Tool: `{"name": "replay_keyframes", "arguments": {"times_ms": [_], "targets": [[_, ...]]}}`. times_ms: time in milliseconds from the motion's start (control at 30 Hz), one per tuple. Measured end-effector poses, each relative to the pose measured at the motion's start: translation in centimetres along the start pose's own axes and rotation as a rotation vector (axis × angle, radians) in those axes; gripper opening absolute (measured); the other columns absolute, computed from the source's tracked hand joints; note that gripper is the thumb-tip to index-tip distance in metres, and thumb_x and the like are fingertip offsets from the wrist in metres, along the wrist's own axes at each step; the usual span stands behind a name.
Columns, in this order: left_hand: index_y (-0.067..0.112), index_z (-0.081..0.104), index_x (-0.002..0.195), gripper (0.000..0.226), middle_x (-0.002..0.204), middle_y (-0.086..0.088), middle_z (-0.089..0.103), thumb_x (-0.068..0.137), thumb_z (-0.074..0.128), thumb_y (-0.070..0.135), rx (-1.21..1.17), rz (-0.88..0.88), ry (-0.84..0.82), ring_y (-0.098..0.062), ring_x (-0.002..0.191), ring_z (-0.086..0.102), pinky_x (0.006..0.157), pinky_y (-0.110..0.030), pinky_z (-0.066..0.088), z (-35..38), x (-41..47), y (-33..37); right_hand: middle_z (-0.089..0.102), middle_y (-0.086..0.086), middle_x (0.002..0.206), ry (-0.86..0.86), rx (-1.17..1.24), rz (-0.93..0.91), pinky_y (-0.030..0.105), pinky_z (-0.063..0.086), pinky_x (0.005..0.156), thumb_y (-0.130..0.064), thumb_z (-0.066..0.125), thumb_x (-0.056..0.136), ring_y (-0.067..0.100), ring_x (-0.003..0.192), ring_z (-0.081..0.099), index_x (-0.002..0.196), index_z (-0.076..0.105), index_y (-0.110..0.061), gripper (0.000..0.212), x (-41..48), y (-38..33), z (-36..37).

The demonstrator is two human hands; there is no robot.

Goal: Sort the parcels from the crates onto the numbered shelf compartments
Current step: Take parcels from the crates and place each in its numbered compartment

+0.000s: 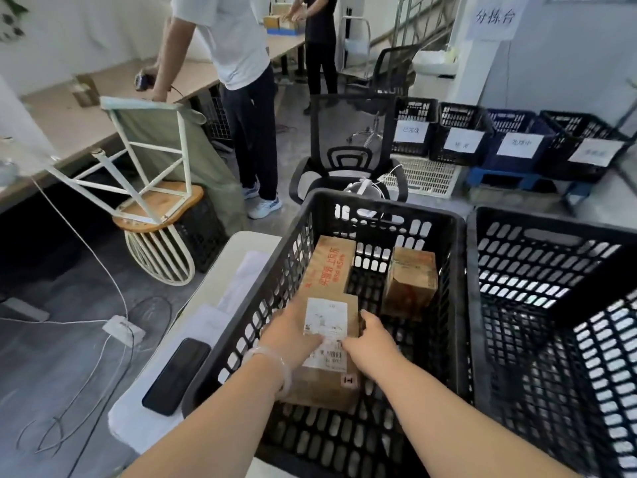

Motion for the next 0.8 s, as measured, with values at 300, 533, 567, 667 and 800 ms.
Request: {"name": "replay_keyframes", "arguments": {"times_ms": [300,533,567,667,800], "targets": [[0.034,0.041,0.146,0.079,0.131,0.008,0.056,0.077,0.078,0.041,-0.288,0.205,0.138,-0.009,0.109,0.06,0.089,-0.038,0.056,-1.6,-2.3,4.3,0.055,0.001,0.135,0.132,0.248,-0.182,0.012,0.043,0.058,-0.021,0.067,0.089,0.007,0.09,0.054,0.144,0.041,-0.017,0.061,-4.1,-1.5,-6.3],[0.055,0.036,0.13,0.064,0.119,0.014,0.064,0.09,0.071,0.019,-0.545,0.356,0.182,-0.009,0.108,0.063,0.085,-0.038,0.058,-2.3,-5.8,9.0,0.065,-0.005,0.119,0.196,0.337,-0.396,0.04,0.054,0.092,-0.024,0.068,0.087,0.011,0.105,0.063,0.138,0.048,-0.028,0.055,-7.7,-2.8,-10.2],[0.053,0.036,0.132,0.064,0.12,0.012,0.064,0.091,0.07,0.018,-0.575,0.366,0.194,-0.01,0.107,0.064,0.083,-0.037,0.059,-2.2,-6.2,9.5,0.064,-0.006,0.118,0.207,0.323,-0.423,0.04,0.054,0.092,-0.026,0.069,0.087,0.011,0.106,0.062,0.138,0.048,-0.03,0.055,-8.0,-2.8,-10.9],[0.042,0.038,0.142,0.062,0.117,0.007,0.068,0.093,0.067,0.018,-0.727,0.353,0.201,-0.013,0.1,0.07,0.08,-0.04,0.061,-1.9,-7.2,10.9,0.06,-0.008,0.119,0.205,0.307,-0.507,0.035,0.053,0.092,-0.031,0.07,0.087,0.006,0.107,0.058,0.134,0.05,-0.034,0.052,-9.1,-2.6,-12.7],[0.035,0.043,0.142,0.055,0.115,0.001,0.071,0.095,0.064,0.015,-1.042,0.302,0.223,-0.017,0.096,0.073,0.075,-0.044,0.062,-0.7,-8.3,12.8,0.042,-0.011,0.138,0.097,0.331,-0.473,0.023,0.045,0.09,-0.048,0.078,0.075,0.007,0.12,0.047,0.144,0.032,-0.037,0.084,-10.2,-0.7,-13.5]]}}
Point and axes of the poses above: each hand's wrist, its own x-axis towards the middle knuckle, its own z-axis out of the palm, y = z × x, the point moved 1 cm from there along x, towards the middle knuckle
